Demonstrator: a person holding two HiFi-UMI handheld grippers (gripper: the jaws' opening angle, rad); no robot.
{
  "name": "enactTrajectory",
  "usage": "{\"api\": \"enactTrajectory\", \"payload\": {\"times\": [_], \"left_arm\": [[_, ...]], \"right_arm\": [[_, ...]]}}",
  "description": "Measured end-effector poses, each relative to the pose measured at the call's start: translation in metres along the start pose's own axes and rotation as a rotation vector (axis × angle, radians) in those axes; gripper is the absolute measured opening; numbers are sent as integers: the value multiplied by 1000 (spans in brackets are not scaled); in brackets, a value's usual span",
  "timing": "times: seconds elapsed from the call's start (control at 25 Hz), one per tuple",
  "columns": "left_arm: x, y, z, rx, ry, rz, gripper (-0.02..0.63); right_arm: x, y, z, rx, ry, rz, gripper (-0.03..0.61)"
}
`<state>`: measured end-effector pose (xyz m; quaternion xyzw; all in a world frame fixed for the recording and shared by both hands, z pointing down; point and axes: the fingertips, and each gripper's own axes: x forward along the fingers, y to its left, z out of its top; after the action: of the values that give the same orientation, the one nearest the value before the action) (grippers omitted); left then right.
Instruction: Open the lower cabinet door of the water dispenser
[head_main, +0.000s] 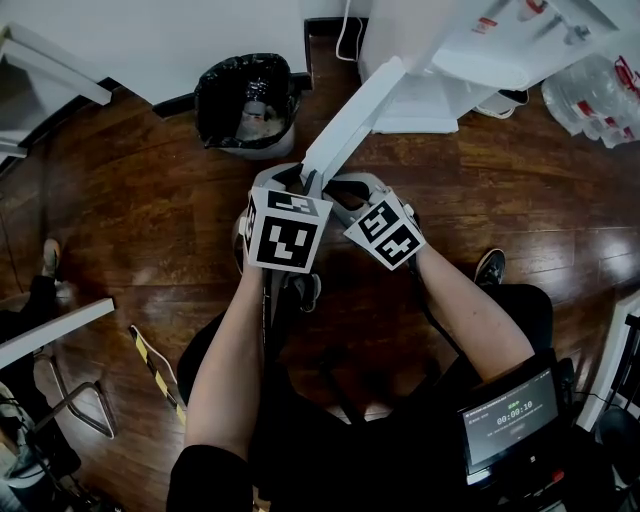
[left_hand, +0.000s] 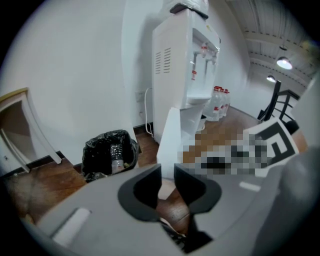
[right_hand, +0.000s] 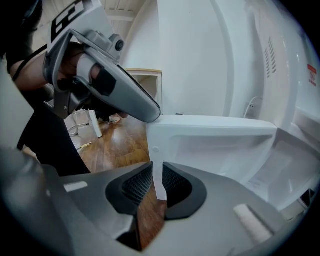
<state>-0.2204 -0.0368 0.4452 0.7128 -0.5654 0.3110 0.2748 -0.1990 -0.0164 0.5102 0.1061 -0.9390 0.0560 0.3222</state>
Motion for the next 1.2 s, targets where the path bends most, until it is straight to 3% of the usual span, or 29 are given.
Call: {"api": "enactTrajectory", "payload": {"times": [0.32, 0.48, 0.68, 0.8, 0.92, 1.08, 1.2], "left_arm": [[-2, 27, 2, -87, 3, 76, 80], [-3, 27, 5, -93, 14, 79, 60], [-5, 29, 4, -94, 20, 90, 58], [-3, 39, 2, -88, 26, 171, 79], [-6, 49, 16, -87, -25, 265, 129], [-12, 13, 73, -107, -152, 215, 129], [-14, -42, 109, -90, -251, 77, 127]], "right_arm": [[-46, -44, -8, 78, -26, -86, 64], [-77, -63, 6, 125, -70, -122, 64], [-111, -72, 36, 114, -128, -165, 64], [-128, -75, 50, 107, -159, -190, 64], [-148, -81, 55, 109, -164, -221, 63], [-185, -108, 56, 191, -204, -271, 61], [-209, -127, 52, 252, -227, -299, 60]]}}
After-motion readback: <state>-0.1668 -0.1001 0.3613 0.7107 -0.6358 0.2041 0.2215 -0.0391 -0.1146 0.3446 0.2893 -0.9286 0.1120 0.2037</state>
